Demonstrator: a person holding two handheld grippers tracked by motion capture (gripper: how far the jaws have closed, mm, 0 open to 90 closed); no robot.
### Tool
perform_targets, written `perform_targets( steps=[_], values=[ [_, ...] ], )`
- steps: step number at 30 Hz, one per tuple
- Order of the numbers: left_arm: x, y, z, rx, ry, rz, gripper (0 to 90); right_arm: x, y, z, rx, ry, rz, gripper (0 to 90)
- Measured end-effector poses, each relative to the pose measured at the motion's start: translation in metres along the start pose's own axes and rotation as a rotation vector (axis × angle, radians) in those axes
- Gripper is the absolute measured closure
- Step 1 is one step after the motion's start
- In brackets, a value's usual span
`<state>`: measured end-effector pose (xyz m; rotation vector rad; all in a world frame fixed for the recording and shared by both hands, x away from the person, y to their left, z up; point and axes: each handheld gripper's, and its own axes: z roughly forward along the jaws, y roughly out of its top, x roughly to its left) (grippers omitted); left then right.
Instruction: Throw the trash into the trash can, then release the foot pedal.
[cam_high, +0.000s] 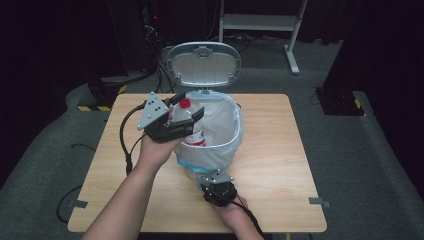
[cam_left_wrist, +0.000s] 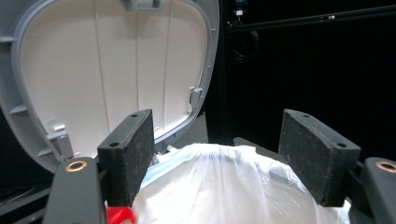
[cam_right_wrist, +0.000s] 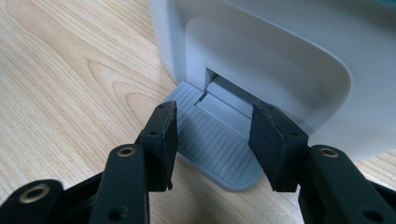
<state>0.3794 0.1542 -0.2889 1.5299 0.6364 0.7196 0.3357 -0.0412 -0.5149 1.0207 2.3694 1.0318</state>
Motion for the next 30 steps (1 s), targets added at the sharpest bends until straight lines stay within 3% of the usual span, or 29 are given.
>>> perform_targets(
  steps=[7, 17, 22, 30],
  values=[
    [0.006, -0.005, -0.009, 0.018, 0.025, 0.004, 27.4, 0.000, 0.000, 0.000, 0.001, 0.000, 0.001, 51.5],
    [0.028, -0.029, -0.041, 0.076, 0.099, -0.013, 27.8, 0.000, 0.000, 0.000, 0.002, -0.003, -0.006, 51.6],
    [0.039, -0.046, -0.060, 0.105, 0.129, -0.035, 27.4, -0.001, 0.000, 0.000, 0.004, -0.003, -0.006, 51.6],
    [0.049, -0.086, -0.085, 0.203, 0.153, -0.072, 26.4, 0.000, 0.000, 0.000, 0.002, -0.004, -0.006, 51.6]
  ],
)
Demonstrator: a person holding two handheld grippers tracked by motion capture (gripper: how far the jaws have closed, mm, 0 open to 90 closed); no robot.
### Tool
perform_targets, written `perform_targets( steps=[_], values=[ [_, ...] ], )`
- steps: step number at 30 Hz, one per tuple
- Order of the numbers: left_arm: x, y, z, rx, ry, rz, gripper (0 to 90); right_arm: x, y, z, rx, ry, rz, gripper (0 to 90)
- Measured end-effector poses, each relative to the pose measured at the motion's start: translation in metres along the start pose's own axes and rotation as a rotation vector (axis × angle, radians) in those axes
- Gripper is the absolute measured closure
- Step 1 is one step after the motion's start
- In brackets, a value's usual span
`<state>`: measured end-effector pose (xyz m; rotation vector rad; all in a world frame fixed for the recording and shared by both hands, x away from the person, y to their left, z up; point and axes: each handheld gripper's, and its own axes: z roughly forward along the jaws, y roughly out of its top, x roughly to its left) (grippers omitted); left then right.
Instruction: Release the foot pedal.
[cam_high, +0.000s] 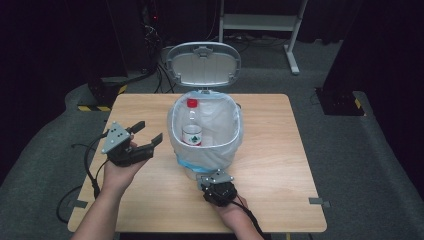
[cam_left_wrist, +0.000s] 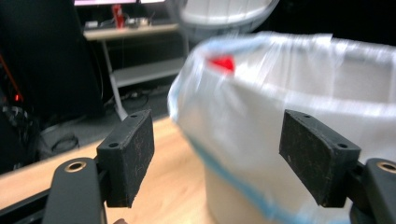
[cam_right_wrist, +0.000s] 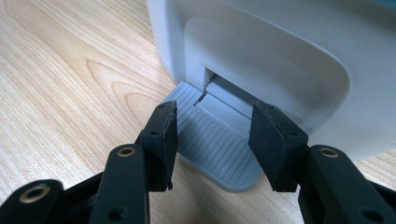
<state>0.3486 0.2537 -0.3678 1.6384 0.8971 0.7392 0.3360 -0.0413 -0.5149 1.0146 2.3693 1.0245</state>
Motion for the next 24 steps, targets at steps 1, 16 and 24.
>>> perform_targets(
  steps=[1, 16, 24],
  values=[
    [0.002, -0.006, -0.001, 0.015, 0.004, -0.004, 26.4, 0.000, 0.000, 0.000, 0.000, -0.001, 0.000, 51.5],
    [0.020, -0.101, -0.012, 0.247, 0.055, -0.082, 21.4, 0.000, 0.000, 0.000, 0.000, 0.000, 0.003, 51.6],
    [0.028, -0.144, -0.016, 0.431, 0.071, -0.059, 16.5, 0.000, 0.000, 0.000, 0.001, 0.000, 0.005, 51.6]
  ],
)
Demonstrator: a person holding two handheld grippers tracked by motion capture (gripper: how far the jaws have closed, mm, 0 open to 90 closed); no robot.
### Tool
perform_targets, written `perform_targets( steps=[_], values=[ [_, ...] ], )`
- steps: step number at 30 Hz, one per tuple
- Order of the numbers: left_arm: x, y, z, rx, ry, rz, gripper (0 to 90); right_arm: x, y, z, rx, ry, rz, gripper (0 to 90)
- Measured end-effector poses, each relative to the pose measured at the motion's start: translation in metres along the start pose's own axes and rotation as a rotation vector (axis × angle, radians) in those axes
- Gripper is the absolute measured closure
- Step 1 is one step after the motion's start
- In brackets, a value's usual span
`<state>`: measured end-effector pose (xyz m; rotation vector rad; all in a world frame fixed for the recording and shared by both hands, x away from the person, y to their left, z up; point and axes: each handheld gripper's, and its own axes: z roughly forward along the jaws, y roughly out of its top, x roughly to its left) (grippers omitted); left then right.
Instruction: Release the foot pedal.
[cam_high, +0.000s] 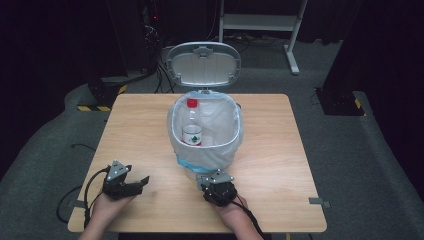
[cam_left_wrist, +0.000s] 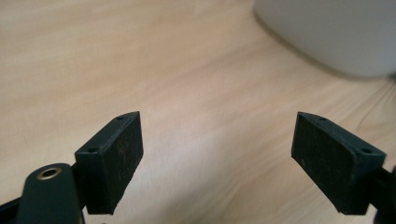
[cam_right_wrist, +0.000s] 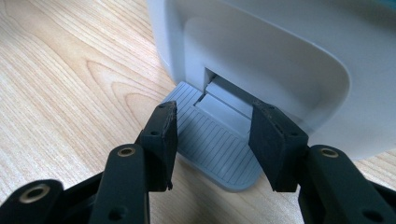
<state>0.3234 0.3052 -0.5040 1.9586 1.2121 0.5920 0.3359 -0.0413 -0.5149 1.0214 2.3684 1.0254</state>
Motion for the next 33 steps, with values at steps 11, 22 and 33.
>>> perform_targets(
  steps=[11, 22, 33],
  values=[
    [0.001, -0.024, 0.010, 0.084, 0.004, -0.007, 14.0, 0.000, 0.000, 0.000, 0.000, -0.001, -0.001, 51.6],
    [0.000, -0.025, 0.010, 0.079, -0.001, -0.010, 14.4, 0.002, 0.003, 0.000, 0.017, -0.009, -0.018, 51.6],
    [-0.001, -0.025, 0.009, 0.077, 0.007, -0.016, 14.9, 0.012, 0.006, -0.036, -0.101, 0.034, -0.042, 59.1]
  ],
)
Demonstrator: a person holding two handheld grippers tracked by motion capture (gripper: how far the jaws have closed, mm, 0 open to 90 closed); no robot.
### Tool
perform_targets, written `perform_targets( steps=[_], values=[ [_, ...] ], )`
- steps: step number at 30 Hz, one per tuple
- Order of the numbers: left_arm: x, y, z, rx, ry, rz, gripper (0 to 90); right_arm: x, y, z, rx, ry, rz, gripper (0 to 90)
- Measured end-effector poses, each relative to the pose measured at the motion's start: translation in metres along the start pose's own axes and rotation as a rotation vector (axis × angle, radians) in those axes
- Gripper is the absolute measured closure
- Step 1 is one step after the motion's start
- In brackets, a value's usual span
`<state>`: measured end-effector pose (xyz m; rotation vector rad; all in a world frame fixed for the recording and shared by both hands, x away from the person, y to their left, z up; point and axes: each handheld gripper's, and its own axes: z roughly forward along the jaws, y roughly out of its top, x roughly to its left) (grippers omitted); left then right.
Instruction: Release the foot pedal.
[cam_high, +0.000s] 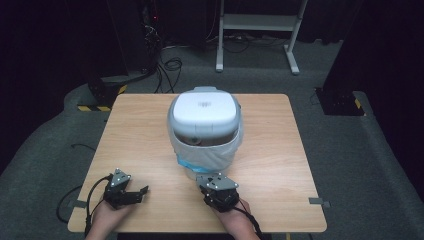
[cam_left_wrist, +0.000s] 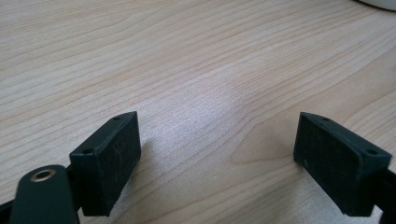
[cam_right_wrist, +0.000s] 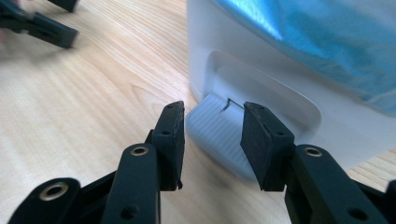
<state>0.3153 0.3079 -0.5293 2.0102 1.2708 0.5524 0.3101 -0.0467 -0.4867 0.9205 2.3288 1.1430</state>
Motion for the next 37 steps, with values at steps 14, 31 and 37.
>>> perform_targets(
  steps=[14, 31, 37],
  values=[
    [0.000, 0.000, -0.001, 0.004, 0.003, 0.004, 15.4, -0.059, -0.037, -0.037, 0.034, -0.118, 0.088, 46.2],
    [-0.001, 0.000, 0.000, -0.003, -0.006, 0.005, 15.8, -0.136, -0.080, -0.033, 0.129, -0.301, 0.299, 32.8],
    [-0.002, -0.001, -0.001, -0.002, -0.014, 0.014, 16.1, -0.137, -0.080, -0.032, 0.136, -0.317, 0.313, 26.6]
  ],
)
